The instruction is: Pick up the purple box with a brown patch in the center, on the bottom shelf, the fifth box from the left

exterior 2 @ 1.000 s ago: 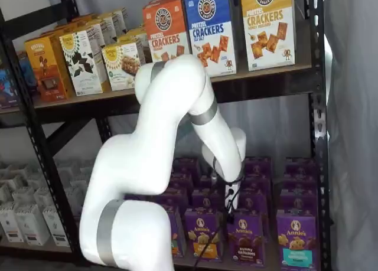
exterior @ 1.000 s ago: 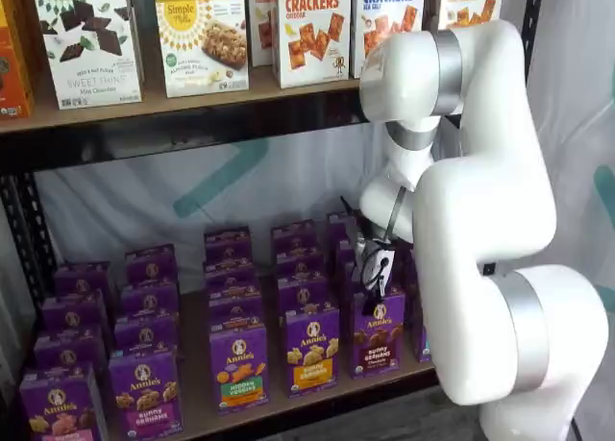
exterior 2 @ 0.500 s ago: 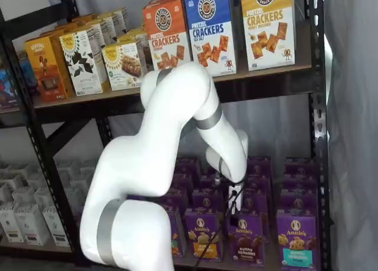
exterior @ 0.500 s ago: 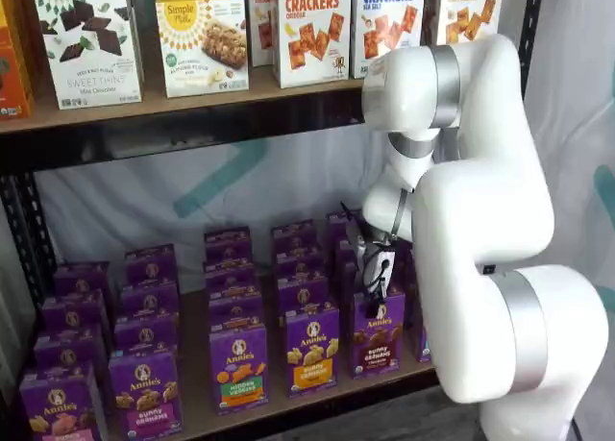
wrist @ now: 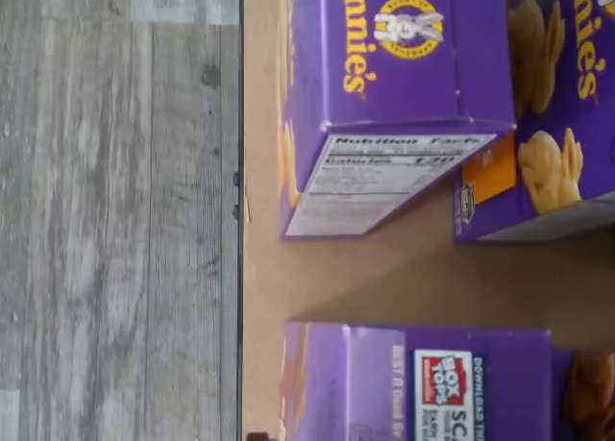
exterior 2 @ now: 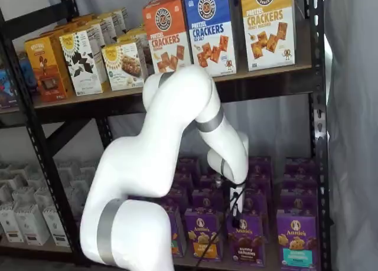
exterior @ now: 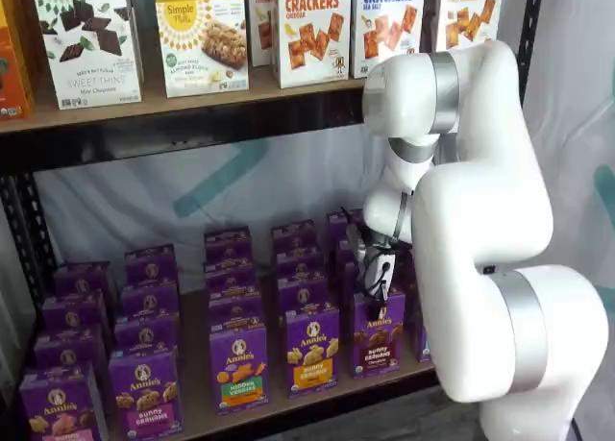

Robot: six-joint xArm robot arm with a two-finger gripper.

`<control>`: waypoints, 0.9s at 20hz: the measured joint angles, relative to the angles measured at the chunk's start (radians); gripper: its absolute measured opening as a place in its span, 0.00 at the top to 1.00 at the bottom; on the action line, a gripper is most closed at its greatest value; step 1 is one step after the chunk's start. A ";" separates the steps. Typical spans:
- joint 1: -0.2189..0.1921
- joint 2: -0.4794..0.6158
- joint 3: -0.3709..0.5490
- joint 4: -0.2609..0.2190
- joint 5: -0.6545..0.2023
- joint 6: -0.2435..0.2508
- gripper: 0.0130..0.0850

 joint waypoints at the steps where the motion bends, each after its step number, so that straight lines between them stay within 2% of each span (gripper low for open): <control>1: 0.000 0.003 -0.003 -0.004 -0.001 0.003 0.00; 4: -0.002 0.011 -0.010 -0.033 0.002 0.028 0.00; 9: -0.005 0.016 -0.009 -0.141 0.001 0.120 0.00; 16: -0.006 0.017 -0.005 -0.202 0.004 0.173 0.00; 17: -0.006 0.017 -0.004 -0.205 0.005 0.176 0.06; 18: -0.006 0.017 -0.004 -0.208 0.007 0.179 0.06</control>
